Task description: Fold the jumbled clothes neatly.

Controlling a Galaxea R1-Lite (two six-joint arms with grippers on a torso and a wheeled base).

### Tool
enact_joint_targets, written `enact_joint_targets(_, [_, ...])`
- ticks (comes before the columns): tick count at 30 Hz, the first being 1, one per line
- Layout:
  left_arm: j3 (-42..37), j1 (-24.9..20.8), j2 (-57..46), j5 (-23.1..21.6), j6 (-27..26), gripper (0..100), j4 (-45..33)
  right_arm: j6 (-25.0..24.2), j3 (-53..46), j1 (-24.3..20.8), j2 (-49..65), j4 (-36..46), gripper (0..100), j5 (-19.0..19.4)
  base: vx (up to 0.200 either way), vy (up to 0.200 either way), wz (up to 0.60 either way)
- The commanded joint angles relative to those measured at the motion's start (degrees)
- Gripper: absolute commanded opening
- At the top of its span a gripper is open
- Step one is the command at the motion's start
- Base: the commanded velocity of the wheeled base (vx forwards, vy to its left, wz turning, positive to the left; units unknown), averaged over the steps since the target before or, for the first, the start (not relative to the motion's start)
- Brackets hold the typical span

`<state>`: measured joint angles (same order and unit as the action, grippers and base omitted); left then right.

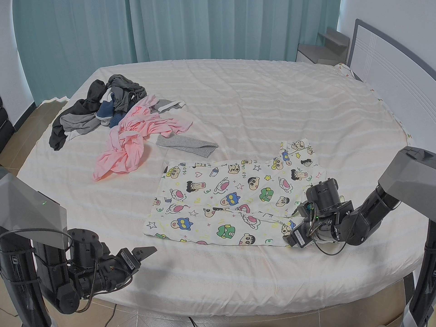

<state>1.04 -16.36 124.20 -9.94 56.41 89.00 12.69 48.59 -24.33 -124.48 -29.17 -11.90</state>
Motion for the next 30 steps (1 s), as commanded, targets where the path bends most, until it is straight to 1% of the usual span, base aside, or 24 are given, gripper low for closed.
enact_joint_targets(1, [-0.42, 0.01, 0.34, 0.00, 0.02, 100, 1.00, -0.03, 0.98, -0.89, -2.00, -0.01, 100, -0.58, 0.000, 0.000, 0.00])
enact_joint_targets(3, [-0.42, 0.01, 0.43, 0.00, 0.02, 100, 1.00, -0.12, 1.51, -1.16, -2.44, -0.01, 100, -1.02, 0.000, 0.000, 0.00])
enact_joint_targets(5, [-0.42, 0.01, 0.52, 0.00, 0.02, 100, 1.00, -0.12, 2.47, -1.07, -2.88, -0.01, 100, -2.52, 0.000, 0.000, 0.00])
enact_joint_targets(10, [-0.42, 0.01, 0.52, 0.00, 0.02, 100, 1.00, -0.12, 3.70, -1.07, -3.67, -0.01, 100, -3.13, 0.000, 0.000, 0.00])
enact_joint_targets(12, [-0.42, 0.01, 0.61, 0.00, 0.02, 100, 1.00, -0.21, 4.23, -0.89, -4.55, -0.01, 100, -4.54, 0.000, 0.000, 0.00])
enact_joint_targets(21, [-0.42, 0.01, 0.69, 0.00, 0.02, 100, 1.00, -0.30, 4.41, -0.45, -4.81, -0.01, 100, -4.98, 0.000, 0.000, 0.00])
enact_joint_targets(22, [-0.42, 0.01, 0.69, 0.00, 0.02, 100, 1.00, -0.30, 4.41, -0.45, -4.90, -0.01, 0, -5.06, 0.000, 0.000, 0.00])
enact_joint_targets(30, [-0.42, 0.01, 0.78, 0.00, 0.02, 100, 1.00, -0.47, 5.11, -0.28, -4.81, -0.18, 0, -6.03, 0.000, 0.000, 0.00])
